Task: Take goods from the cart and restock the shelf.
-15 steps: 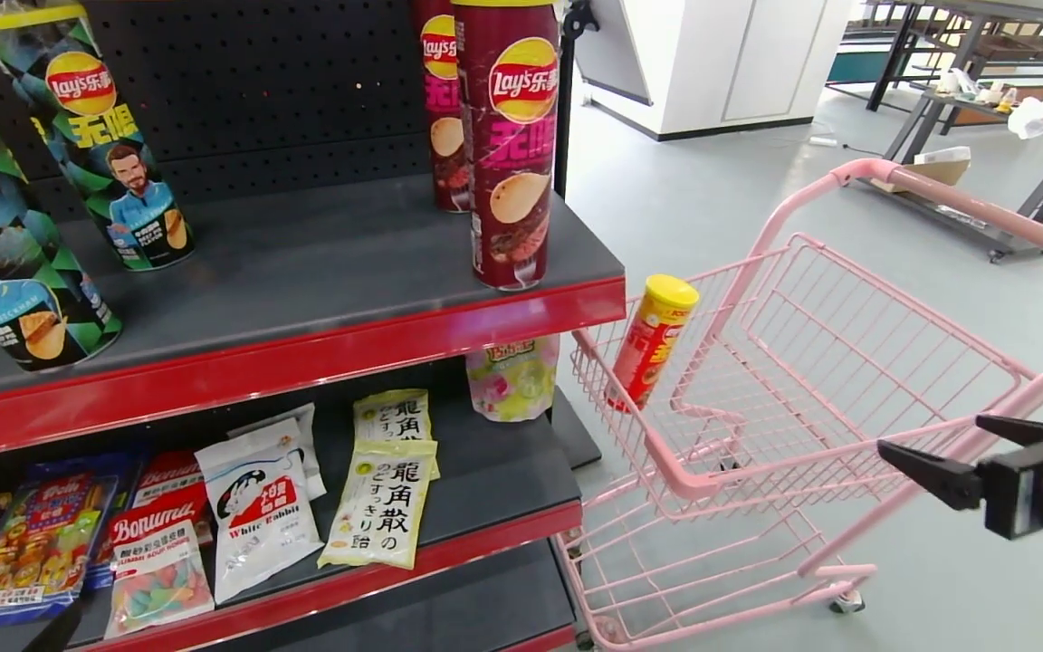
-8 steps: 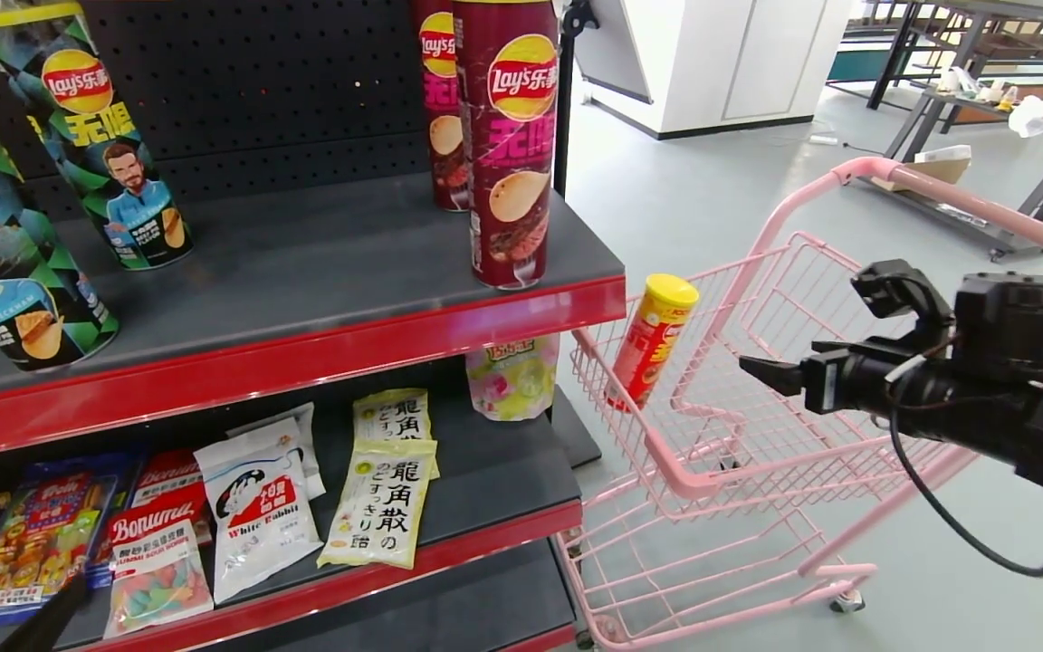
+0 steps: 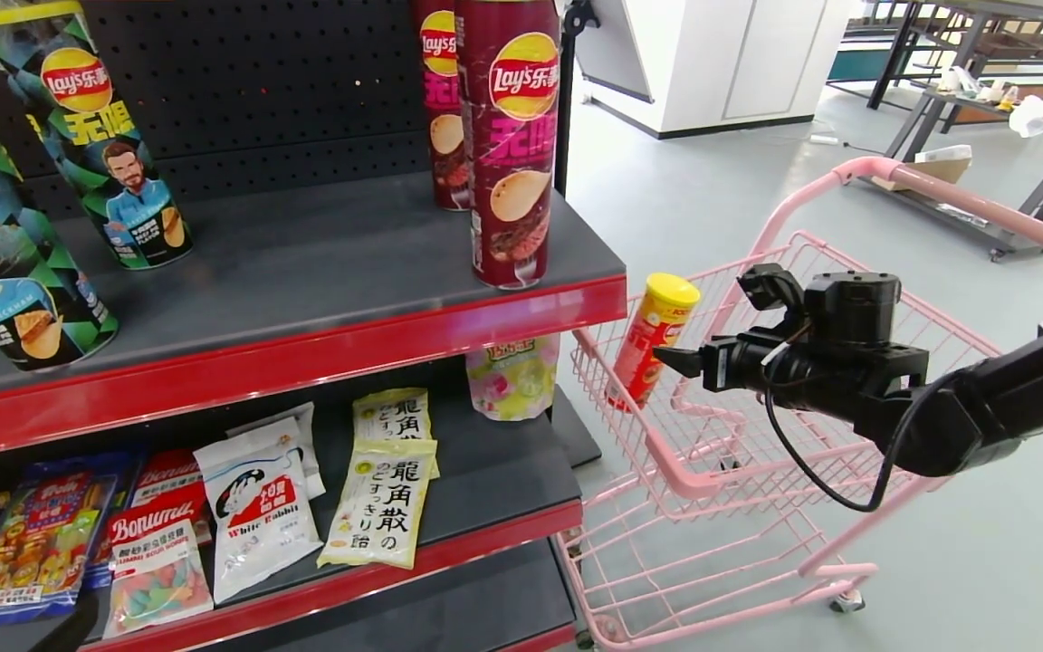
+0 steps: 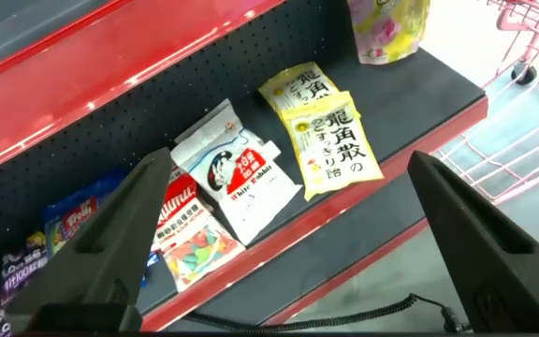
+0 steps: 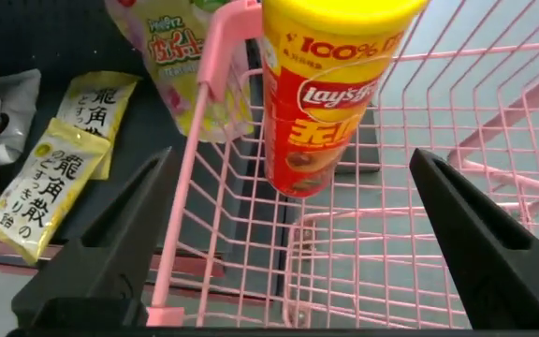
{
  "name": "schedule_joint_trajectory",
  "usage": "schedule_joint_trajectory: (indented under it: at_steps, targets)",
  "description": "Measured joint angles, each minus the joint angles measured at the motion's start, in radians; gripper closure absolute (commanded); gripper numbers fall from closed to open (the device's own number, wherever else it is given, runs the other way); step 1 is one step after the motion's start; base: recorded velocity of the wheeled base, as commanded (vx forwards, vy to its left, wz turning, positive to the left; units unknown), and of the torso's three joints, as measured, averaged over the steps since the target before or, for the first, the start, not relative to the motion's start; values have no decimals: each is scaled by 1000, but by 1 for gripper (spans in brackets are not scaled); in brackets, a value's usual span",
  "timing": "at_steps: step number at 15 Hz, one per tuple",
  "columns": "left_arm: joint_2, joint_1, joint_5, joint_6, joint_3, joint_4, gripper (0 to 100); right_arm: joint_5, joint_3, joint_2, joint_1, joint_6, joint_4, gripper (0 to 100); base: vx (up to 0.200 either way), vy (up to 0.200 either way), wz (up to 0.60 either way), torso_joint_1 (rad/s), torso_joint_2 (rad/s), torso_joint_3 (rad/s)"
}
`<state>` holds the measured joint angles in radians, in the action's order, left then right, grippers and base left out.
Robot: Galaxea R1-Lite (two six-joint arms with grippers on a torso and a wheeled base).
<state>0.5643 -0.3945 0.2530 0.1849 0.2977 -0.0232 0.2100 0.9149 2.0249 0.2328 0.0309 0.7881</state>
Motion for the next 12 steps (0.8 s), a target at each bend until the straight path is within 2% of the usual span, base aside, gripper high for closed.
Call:
schedule_joint_trajectory:
  at_steps: [12]
  targets:
    - [2, 0, 0, 1, 8, -1, 0, 26, 233, 184, -41, 4, 0, 0, 0, 0, 0, 0, 0, 0]
